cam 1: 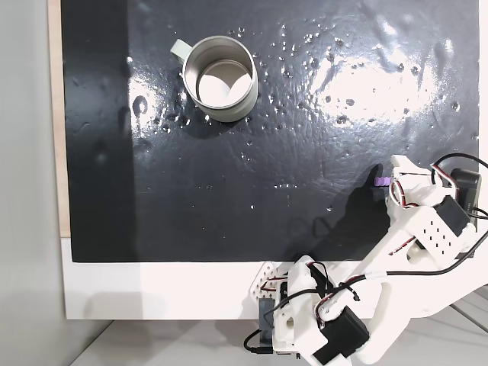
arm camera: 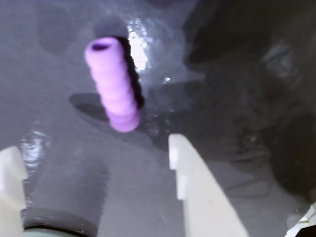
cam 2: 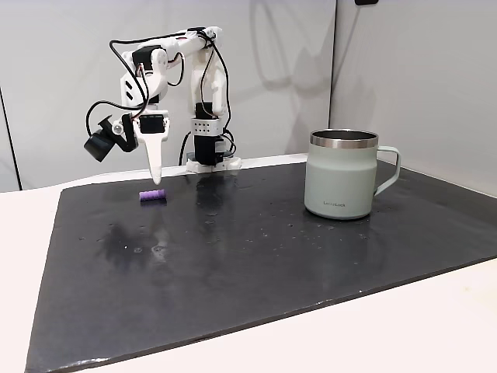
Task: Grasp a pengrip and put it in the cup.
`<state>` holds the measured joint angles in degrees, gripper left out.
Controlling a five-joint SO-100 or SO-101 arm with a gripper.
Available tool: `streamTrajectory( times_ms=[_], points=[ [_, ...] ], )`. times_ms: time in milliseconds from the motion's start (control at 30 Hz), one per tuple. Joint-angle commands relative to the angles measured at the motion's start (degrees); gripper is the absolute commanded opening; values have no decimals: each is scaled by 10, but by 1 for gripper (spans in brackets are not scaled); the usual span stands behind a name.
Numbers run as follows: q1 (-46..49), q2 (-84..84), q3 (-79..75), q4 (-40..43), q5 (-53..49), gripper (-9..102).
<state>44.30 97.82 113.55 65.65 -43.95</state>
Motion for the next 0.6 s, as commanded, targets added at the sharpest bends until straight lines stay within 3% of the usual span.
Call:
streamTrajectory(
  times_ms=[0, 567],
  points=[
    [-8, -4, 10, -32, -13, 29],
    [21, -62, 23, -79, -31, 27]
  ],
)
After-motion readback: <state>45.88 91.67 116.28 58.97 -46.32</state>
